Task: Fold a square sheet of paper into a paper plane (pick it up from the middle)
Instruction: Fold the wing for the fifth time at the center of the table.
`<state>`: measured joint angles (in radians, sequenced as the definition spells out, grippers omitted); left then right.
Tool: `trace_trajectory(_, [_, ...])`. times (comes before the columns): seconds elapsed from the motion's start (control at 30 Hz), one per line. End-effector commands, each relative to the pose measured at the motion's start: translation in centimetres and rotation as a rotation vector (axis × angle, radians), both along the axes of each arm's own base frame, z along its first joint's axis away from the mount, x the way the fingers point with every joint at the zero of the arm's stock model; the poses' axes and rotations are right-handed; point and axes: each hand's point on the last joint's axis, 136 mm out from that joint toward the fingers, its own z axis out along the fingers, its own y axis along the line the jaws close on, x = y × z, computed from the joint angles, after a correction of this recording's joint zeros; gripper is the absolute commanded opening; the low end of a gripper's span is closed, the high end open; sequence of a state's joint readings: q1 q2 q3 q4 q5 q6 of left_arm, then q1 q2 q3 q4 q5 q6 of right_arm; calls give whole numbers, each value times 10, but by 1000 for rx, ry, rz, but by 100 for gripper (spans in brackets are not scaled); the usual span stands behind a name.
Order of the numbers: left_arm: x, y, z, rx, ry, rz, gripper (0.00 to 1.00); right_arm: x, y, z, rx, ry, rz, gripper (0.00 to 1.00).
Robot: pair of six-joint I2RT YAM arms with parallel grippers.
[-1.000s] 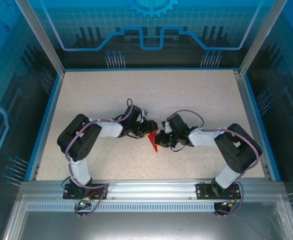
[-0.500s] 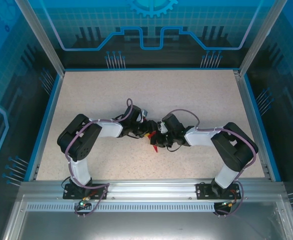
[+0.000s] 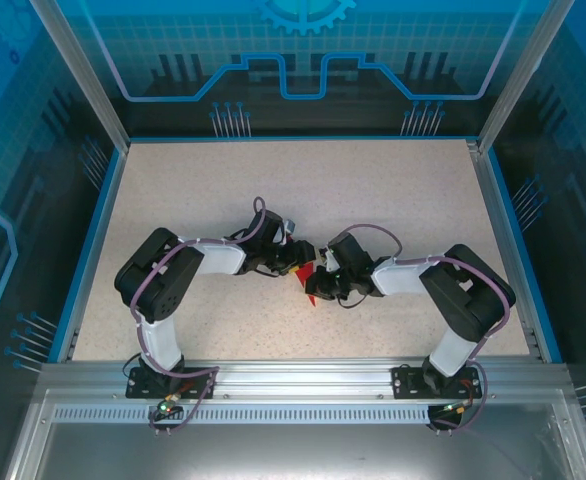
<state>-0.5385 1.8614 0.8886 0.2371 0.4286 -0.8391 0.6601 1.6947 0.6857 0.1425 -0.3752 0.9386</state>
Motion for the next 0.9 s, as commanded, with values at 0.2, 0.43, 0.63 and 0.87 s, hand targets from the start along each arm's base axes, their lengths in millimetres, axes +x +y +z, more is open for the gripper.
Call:
trace_trajectory(0.2, [-9,10,-30,70,82,8,56,-21,-32,-27,-139,85,-6,9])
trace_trajectory(0.43, [-10,11,-32,74,88,8,56,-21,-33,-24,-148,92,-11,8])
trace_trajectory(0.63, [-10,11,-32,72,88,7,56,-13,-10,14,-6,27,36,9])
trace_trajectory(0.87, [-9,10,-32,68,91,6,56,-12,7,28,24,12,91,10])
